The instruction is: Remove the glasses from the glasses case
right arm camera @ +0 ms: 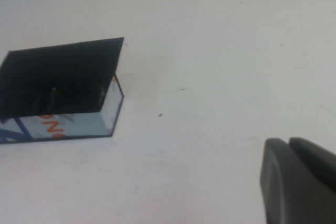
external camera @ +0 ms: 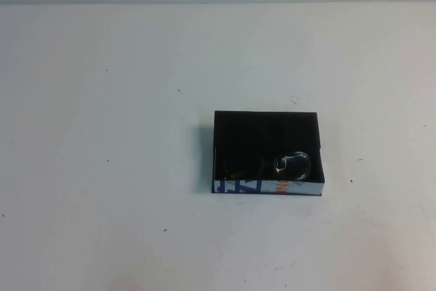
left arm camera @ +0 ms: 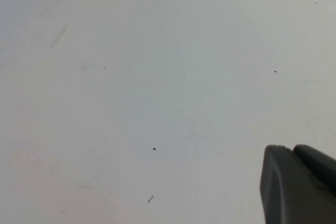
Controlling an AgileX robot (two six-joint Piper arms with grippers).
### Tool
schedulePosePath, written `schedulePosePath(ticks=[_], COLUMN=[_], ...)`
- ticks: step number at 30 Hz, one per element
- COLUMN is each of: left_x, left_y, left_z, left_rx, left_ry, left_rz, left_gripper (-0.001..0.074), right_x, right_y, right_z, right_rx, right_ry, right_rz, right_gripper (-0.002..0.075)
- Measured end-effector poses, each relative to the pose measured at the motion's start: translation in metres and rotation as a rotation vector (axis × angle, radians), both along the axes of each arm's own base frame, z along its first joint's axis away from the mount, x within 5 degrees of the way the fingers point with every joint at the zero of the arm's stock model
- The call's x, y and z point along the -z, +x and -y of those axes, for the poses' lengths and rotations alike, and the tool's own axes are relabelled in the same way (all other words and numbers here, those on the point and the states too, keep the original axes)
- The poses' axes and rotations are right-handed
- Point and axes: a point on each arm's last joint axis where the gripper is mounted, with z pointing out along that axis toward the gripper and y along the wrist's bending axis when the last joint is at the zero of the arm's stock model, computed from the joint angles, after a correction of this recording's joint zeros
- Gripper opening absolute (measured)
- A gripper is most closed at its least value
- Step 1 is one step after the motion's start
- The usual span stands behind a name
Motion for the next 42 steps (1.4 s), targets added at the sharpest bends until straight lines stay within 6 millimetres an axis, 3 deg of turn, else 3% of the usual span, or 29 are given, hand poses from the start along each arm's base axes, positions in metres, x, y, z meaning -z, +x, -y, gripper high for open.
schedulePosePath(ticks=[7,14,17,24,30,35,38,42], left_x=[0.000,0.000,0.000,0.000,0.000,0.000,0.000,0.000], left_y=[0.000,0.000,0.000,0.000,0.000,0.000,0.000,0.000], left_z=[0.000,0.000,0.000,0.000,0.000,0.000,0.000,0.000], left_rx=[0.000,0.000,0.000,0.000,0.000,0.000,0.000,0.000], left_ry=[0.000,0.000,0.000,0.000,0.000,0.000,0.000,0.000], left_rz=[0.000,0.000,0.000,0.000,0.000,0.000,0.000,0.000], left_gripper=[-0.0004,-0.0004,-0.0004,-0.0004,-0.0004,-0.0004,-0.0004,-0.0004], right_x=[-0.004,-0.019,-0.021,-0.022,-0.027,-0.067,-0.096,-0.137], right_y=[-0.001,-0.001,0.000,0.001,-0.001,0.009,0.026,0.056], right_z=[-0.009,-0.013,-0.011,-0.006,-0.012,-0.016,-0.021,-0.036], right_rx=[-0.022,-0.007,0.007,0.044,-0.042,-0.083,-0.136,-0.328], right_ry=[0.339,0.915,0.982,0.877,0.647,0.496,0.333,0.072], right_rz=[-0.033,-0.026,-0.016,0.049,0.047,0.039,0.005,-0.060], right_gripper=[-0.0018,-0.0018,-0.0018,-0.0018,-0.0018,-0.0018,-0.0018,-0.0018])
